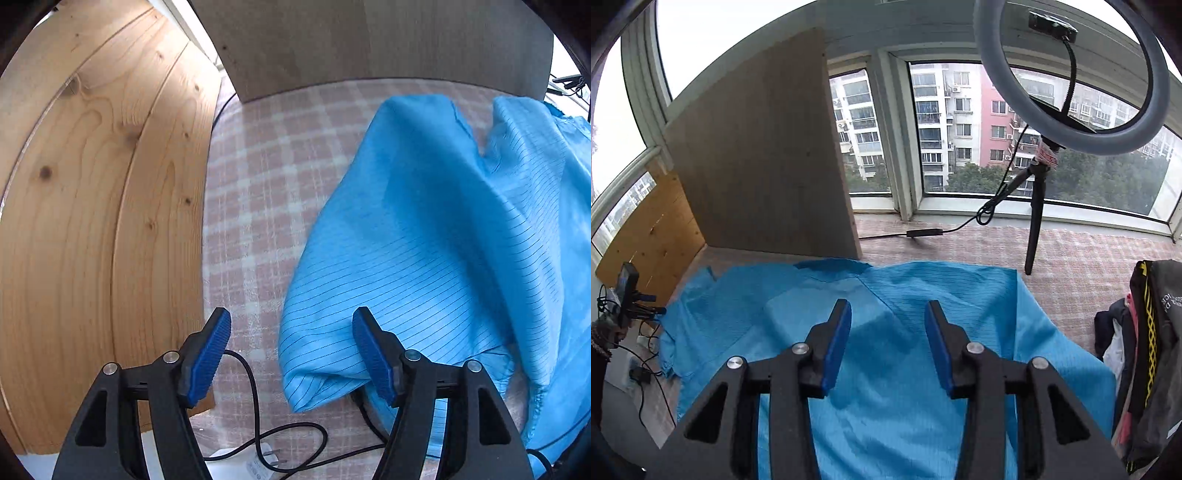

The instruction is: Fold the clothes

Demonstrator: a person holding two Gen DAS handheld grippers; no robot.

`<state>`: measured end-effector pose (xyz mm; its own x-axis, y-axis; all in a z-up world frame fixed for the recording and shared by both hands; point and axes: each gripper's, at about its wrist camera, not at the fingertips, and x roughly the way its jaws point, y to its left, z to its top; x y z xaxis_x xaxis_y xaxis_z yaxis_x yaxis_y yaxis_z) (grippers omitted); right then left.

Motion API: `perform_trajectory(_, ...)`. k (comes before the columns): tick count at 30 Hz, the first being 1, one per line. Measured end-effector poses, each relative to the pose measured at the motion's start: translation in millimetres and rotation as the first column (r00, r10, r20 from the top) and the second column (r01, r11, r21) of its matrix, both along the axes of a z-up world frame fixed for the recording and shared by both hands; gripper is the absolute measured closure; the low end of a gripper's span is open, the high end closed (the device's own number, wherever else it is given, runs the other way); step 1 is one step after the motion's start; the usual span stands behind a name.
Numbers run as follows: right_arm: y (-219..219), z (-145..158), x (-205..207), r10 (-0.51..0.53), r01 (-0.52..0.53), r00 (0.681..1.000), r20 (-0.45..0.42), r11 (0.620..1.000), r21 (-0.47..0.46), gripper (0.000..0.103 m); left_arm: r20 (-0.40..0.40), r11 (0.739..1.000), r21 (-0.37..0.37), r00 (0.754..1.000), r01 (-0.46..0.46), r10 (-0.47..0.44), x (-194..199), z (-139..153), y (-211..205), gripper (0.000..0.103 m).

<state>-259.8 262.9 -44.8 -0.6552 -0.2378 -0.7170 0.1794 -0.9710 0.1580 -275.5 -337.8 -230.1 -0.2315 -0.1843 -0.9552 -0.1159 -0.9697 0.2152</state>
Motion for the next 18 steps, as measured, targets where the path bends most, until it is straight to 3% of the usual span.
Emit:
perform_trajectory(3,-43,8,22,0.078,-0.078,0.997,-0.016,0.997,0.026,0.055,0.039,0.998,0.054,0.999,-0.036,0.034,-2,-19,-4,0.037)
perform_trajectory(4,-55,7,28,0.100,-0.100,0.995,-0.011,0.995,0.024,0.054,0.046,0.995,0.087,0.998,-0.050,0.046,-2,-23,-5,0.048)
perform_trajectory(5,-67,3,31,0.126,-0.126,0.992,0.004,0.992,0.009,0.054,0.043,0.987,0.147,0.997,-0.067,0.061,0,-23,-7,0.081)
perform_trajectory(6,-80,-5,33,0.156,-0.156,0.987,0.025,0.988,-0.004,0.054,0.039,0.975,0.206,0.996,-0.082,0.076,1,-23,-9,0.097)
perform_trajectory(7,-94,-13,36,0.186,-0.185,0.982,0.045,0.983,-0.017,0.054,0.024,0.962,0.256,0.996,-0.090,0.087,4,-19,-10,0.101)
perform_trajectory(13,-202,-80,31,0.383,-0.377,0.912,0.149,0.924,-0.071,0.054,-0.135,0.954,0.297,0.986,-0.054,0.098,31,41,-14,0.102)
perform_trajectory(18,-297,-135,-3,0.461,-0.453,0.863,0.206,0.887,-0.084,0.054,-0.277,0.952,0.306,0.959,0.026,0.063,58,107,-17,0.103)
